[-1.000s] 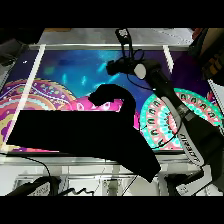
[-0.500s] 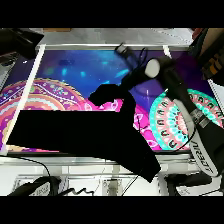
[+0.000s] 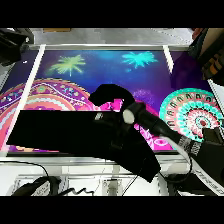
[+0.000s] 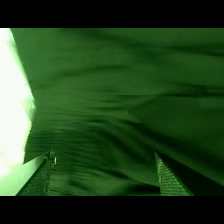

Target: Fold the clothes and pants, and hang the long-sleeved shirts on hangers.

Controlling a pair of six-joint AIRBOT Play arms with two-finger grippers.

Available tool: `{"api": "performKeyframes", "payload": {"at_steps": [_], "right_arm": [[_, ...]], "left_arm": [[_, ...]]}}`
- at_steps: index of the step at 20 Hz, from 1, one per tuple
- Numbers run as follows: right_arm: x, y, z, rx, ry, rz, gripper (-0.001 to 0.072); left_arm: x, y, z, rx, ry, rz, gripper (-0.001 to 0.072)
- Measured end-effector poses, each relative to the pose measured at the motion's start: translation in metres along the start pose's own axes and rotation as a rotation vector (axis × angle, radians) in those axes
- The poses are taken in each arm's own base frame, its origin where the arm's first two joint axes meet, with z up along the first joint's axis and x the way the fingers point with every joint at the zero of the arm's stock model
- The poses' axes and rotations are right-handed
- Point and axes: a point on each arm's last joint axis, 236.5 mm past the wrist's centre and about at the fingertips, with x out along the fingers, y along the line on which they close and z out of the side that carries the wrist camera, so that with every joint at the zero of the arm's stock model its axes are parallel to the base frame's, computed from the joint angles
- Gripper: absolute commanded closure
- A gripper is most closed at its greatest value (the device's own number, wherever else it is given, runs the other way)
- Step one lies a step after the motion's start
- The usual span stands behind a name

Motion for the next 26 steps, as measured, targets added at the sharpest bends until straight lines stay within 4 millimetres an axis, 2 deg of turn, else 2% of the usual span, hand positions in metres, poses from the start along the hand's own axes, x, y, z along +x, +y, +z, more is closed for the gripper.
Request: {"api": "performKeyframes", "payload": {"at_steps": [4, 6, 7, 9, 10, 11, 14, 16, 18, 21, 24, 26], "right_arm": [[0.04, 0.035, -0.005, -0.094, 0.03, 0.024, 0.0021], [0.057, 0.041, -0.001, -0.131, 0.021, 0.004, 0.0034], [0.065, 0.042, 0.001, -0.14, 0.02, -0.012, 0.0135], [0.081, 0.03, 0.002, -0.103, 0.03, -0.083, 0.0346], [0.087, 0.018, -0.002, -0.074, 0.051, -0.134, 0.0607], [0.09, 0.008, -0.005, -0.048, 0.066, -0.18, 0.0699], [0.087, -0.015, -0.008, -0.008, 0.088, -0.288, 0.0699], [0.075, -0.03, -0.005, 0.021, 0.082, -0.345, 0.07], [0.05, -0.043, 0.01, 0.069, 0.008, -0.389, 0.07], [-0.007, -0.077, 0.021, 0.191, -0.121, -0.46, 0.0699], [-0.067, -0.118, 0.007, 0.343, -0.234, -0.528, 0.0699], [-0.1, -0.148, -0.014, 0.453, -0.284, -0.573, 0.0699]], "left_arm": [[-0.001, 0.0, -0.003, -0.027, 0.013, -0.003, 0.0696], [-0.001, 0.0, -0.004, -0.034, 0.014, -0.003, 0.0695], [-0.001, -0.001, -0.004, -0.036, 0.016, -0.005, 0.0696], [-0.001, -0.001, -0.004, -0.036, 0.017, -0.005, 0.0695], [-0.001, -0.001, -0.004, -0.037, 0.017, -0.005, 0.0696], [-0.001, -0.001, -0.005, -0.038, 0.018, -0.005, 0.0696], [-0.001, -0.001, -0.005, -0.04, 0.018, -0.006, 0.0695], [-0.001, -0.001, -0.005, -0.04, 0.019, -0.006, 0.0695], [0.0, -0.001, -0.007, -0.042, 0.023, -0.008, 0.0696], [0.007, -0.003, -0.018, -0.057, 0.047, -0.019, 0.0696], [0.017, -0.006, -0.038, -0.084, 0.088, -0.038, 0.0696], [0.024, -0.009, -0.054, -0.104, 0.119, -0.052, 0.0696]]}}
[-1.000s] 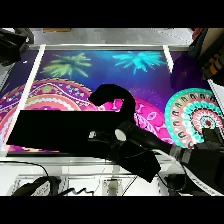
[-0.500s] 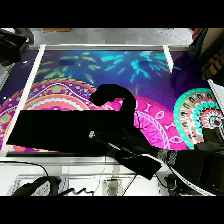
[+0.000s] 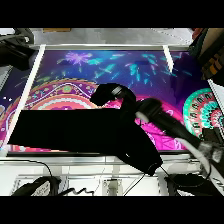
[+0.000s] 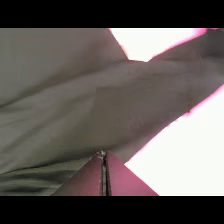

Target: Fold the clothes and pants, and hang the long-sleeved shirts on hangers.

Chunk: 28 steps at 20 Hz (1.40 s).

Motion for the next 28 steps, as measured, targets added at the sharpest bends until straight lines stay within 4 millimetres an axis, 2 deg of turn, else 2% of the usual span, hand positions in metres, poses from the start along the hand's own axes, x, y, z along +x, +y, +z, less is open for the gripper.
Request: {"api": "performKeyframes", "payload": {"at_steps": [3, 4, 5, 6, 7, 9, 10, 11, 12, 15, 18, 20, 22, 25, 28], "right_arm": [[-0.006, -0.074, -0.011, 0.171, -0.009, -0.083, 0.07], [-0.007, -0.091, -0.018, 0.222, -0.005, -0.09, 0.07], [-0.007, -0.098, -0.025, 0.239, 0.007, -0.068, 0.0699], [-0.006, -0.092, -0.032, 0.219, 0.028, -0.014, 0.07], [-0.004, -0.076, -0.039, 0.181, 0.051, 0.06, 0.0699], [-0.003, -0.027, -0.05, 0.075, 0.089, 0.23, 0.0685], [-0.003, 0.0, -0.054, 0.018, 0.102, 0.305, 0.0528], [-0.004, 0.029, -0.059, -0.049, 0.113, 0.373, 0.028], [-0.004, 0.052, -0.065, -0.114, 0.121, 0.419, 0.0165], [-0.001, 0.111, -0.081, -0.293, 0.119, 0.495, 0.0164], [0.008, 0.154, -0.071, -0.382, 0.029, 0.498, 0.0163], [0.018, 0.176, -0.068, -0.407, -0.003, 0.499, 0.0153], [0.028, 0.197, -0.076, -0.434, 0.01, 0.512, 0.0079], [0.038, 0.222, -0.077, -0.48, -0.015, 0.515, 0.0094], [0.045, 0.228, -0.07, -0.551, -0.068, 0.463, 0.0131]], "left_arm": [[0.012, -0.002, -0.021, -0.028, 0.044, -0.021, 0.0695], [0.015, -0.003, -0.027, -0.037, 0.056, -0.026, 0.0696], [0.018, -0.004, -0.033, -0.044, 0.068, -0.032, 0.0696], [0.02, -0.004, -0.038, -0.051, 0.079, -0.037, 0.0696], [0.022, -0.005, -0.042, -0.056, 0.087, -0.041, 0.0696], [0.025, -0.006, -0.047, -0.065, 0.097, -0.046, 0.0696], [0.026, -0.006, -0.049, -0.071, 0.101, -0.047, 0.0696], [0.026, -0.007, -0.05, -0.077, 0.104, -0.049, 0.0696], [0.027, -0.007, -0.051, -0.082, 0.105, -0.049, 0.0696], [0.027, -0.007, -0.052, -0.093, 0.107, -0.052, 0.0696], [0.027, -0.008, -0.052, -0.095, 0.108, -0.053, 0.0696], [0.027, -0.008, -0.052, -0.095, 0.108, -0.053, 0.0696], [0.027, -0.008, -0.052, -0.095, 0.108, -0.053, 0.0696], [0.028, -0.008, -0.053, -0.095, 0.11, -0.054, 0.0695], [0.027, -0.008, -0.053, -0.095, 0.11, -0.054, 0.0696]]}}
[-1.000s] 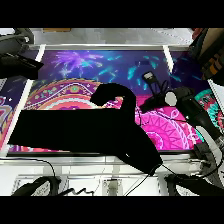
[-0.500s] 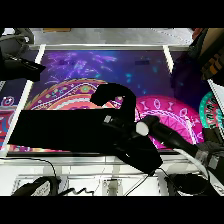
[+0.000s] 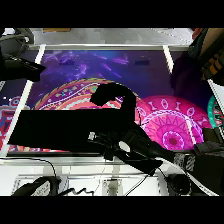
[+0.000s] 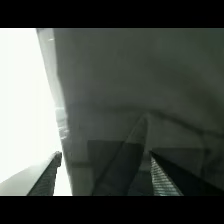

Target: Fold the clothes and pants, and hang the long-sleeved shirts on hangers.

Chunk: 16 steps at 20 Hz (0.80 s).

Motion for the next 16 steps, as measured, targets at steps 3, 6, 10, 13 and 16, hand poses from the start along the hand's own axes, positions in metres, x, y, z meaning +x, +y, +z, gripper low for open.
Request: {"api": "performKeyframes", "payload": {"at_steps": [3, 6, 10, 13, 16], "right_arm": [[0.002, -0.017, -0.001, -0.04, 0.007, -0.082, 0.0166], [0.003, -0.032, 0.0, -0.067, 0.006, -0.145, 0.0237], [0.013, -0.044, -0.004, -0.115, 0.024, -0.189, 0.0313], [0.019, -0.047, -0.009, -0.137, 0.042, -0.202, 0.0644], [0.015, -0.054, -0.006, -0.155, 0.062, -0.221, 0.0697]], "left_arm": [[0.0, 0.0, 0.0, 0.0, 0.0, 0.0, 0.0696], [0.0, 0.0, 0.0, 0.0, 0.001, 0.0, 0.0696], [0.0, 0.0, 0.0, 0.0, 0.001, 0.0, 0.0696], [0.0, 0.0, 0.0, 0.0, 0.001, 0.0, 0.0696], [0.0, 0.0, 0.0, 0.0, 0.001, 0.0, 0.0696]]}}
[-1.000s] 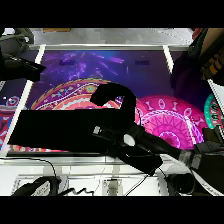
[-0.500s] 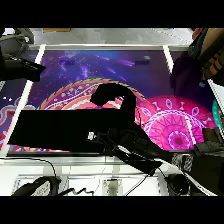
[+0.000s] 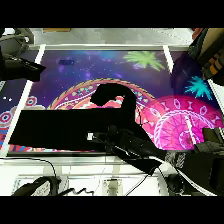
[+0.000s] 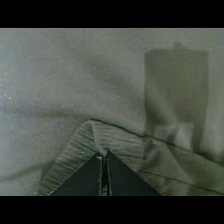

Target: Fold the clothes and pants, and hang the long-sleeved shirts on hangers.

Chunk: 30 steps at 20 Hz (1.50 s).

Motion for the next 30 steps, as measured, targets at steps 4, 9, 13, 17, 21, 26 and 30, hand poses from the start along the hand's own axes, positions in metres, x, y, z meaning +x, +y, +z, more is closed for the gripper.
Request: {"api": "performKeyframes", "payload": {"at_steps": [4, 9, 13, 17, 21, 26, 30], "right_arm": [[-0.013, -0.025, 0.008, 0.042, 0.032, -0.043, 0.0698], [-0.042, -0.097, -0.009, 0.269, 0.088, -0.139, 0.0699], [-0.087, -0.177, -0.063, 0.504, 0.119, -0.26, 0.0698], [-0.139, -0.245, -0.161, 0.765, 0.18, -0.399, 0.0698], [-0.181, -0.278, -0.27, 1.027, 0.242, -0.509, 0.0697], [-0.214, -0.292, -0.368, 1.292, 0.228, -0.611, 0.0697], [-0.23, -0.308, -0.425, 1.39, 0.185, -0.727, 0.0692]], "left_arm": [[0.0, 0.0, 0.0, 0.0, 0.001, 0.0, 0.0696], [0.0, 0.0, 0.0, 0.0, 0.0, 0.0, 0.0696], [0.0, 0.0, 0.0, 0.001, 0.001, 0.002, 0.0696], [0.0, 0.001, -0.001, 0.001, 0.002, 0.002, 0.0696], [0.001, 0.001, -0.001, -0.001, 0.005, 0.001, 0.0696], [0.03, 0.003, -0.018, -0.092, 0.057, -0.039, 0.0696], [0.077, -0.008, -0.041, -0.189, 0.135, -0.126, 0.0695]]}}
